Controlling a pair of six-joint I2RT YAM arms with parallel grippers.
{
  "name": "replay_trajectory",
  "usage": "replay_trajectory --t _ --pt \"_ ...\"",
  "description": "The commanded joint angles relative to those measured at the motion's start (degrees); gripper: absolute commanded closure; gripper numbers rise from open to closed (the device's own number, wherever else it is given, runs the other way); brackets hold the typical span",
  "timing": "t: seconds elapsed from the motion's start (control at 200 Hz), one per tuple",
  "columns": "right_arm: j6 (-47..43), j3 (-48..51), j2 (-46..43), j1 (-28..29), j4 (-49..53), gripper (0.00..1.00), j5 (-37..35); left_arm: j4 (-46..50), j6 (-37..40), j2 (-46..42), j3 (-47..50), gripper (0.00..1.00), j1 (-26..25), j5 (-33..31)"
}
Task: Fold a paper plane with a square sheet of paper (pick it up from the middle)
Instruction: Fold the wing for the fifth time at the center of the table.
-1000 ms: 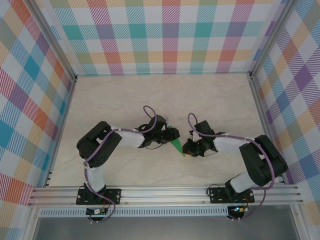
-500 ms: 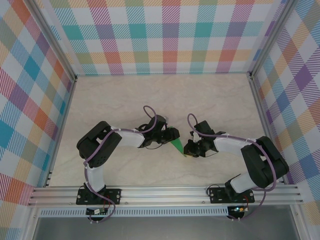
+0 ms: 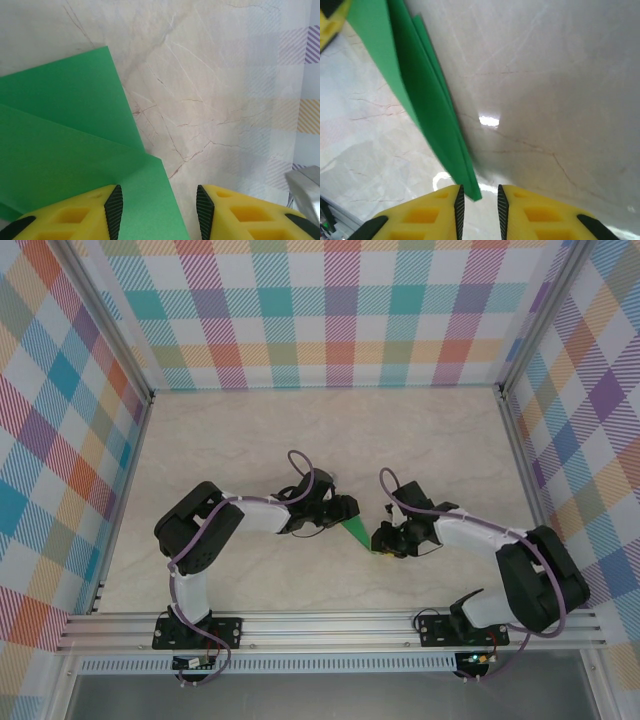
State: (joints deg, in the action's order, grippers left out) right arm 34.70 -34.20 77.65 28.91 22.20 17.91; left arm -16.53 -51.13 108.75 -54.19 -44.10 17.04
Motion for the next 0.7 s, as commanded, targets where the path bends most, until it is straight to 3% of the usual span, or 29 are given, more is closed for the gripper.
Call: replay_trajectory --t 0.0,0.115,0.2,0.275,0.5,0.695 --pt "1.1 -1.4 -5.1 0.0 1.9 0.71 -2.3 6.4 1.5 3.4 0.0 0.55 0.3 -1.3" --pt "0.3 -1.6 -5.0 0.0 -4.7 0.78 6.2 6.5 1.5 3.6 -0.2 0.55 0.2 -1.0" --pt "1.5 -2.7 -0.7 0.1 -9.9 0.87 12.9 6.5 1.5 3.8 -0.3 0.55 0.2 -0.9" --pt "2.7 -3.9 3.1 0.1 -13.8 0.89 15.6 6.6 1.5 3.8 -0.4 0.55 0.2 -0.9" --pt "1.8 -8.3 12.0 -0.2 -12.6 0.92 13.7 6.8 1.5 3.8 -0.5 0.55 0.2 -0.7" --pt "1.3 -5.6 15.8 -0.6 -14.5 0.93 13.2 7.6 1.9 3.8 -0.7 0.55 0.3 -0.6"
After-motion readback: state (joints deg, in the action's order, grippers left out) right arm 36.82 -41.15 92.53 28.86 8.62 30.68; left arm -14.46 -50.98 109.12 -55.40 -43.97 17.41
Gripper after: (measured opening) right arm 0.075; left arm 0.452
